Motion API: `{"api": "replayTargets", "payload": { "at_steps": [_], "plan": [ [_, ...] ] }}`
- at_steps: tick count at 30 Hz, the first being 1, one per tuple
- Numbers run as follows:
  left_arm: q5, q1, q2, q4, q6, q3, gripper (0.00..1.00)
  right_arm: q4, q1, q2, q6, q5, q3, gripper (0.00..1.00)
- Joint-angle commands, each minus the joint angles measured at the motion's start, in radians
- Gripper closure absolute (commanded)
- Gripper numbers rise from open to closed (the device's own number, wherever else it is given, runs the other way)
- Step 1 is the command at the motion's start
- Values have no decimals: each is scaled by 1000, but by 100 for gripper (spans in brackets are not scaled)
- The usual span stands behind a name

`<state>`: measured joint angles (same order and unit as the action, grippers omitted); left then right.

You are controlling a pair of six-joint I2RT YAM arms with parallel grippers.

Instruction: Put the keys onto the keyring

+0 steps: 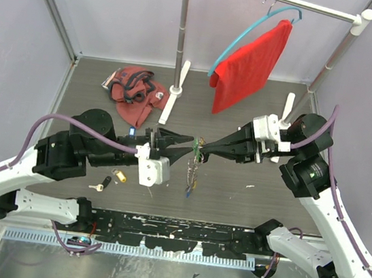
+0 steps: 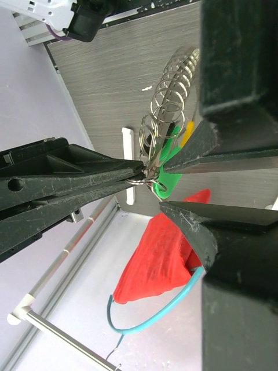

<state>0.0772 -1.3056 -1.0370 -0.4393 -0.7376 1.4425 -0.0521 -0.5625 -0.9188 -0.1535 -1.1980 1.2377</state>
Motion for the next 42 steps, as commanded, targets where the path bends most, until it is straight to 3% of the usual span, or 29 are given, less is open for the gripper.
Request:
{"api": "replayTargets", "payload": {
  "at_steps": [1,8,17,42],
  "plan": [
    [13,-5,-2,49,-9,31,67,63,3,3,15,-9,18,99],
    [42,-9,-8,47,-12,33,71,61,2,3,14,-10,16,99],
    [51,-12,-14,33,-13,42,100,57,3,6,10,1,11,99],
    [-189,-24,-44,14,-30,32,100,140,2,36,57,214,-23,99]
  ]
}}
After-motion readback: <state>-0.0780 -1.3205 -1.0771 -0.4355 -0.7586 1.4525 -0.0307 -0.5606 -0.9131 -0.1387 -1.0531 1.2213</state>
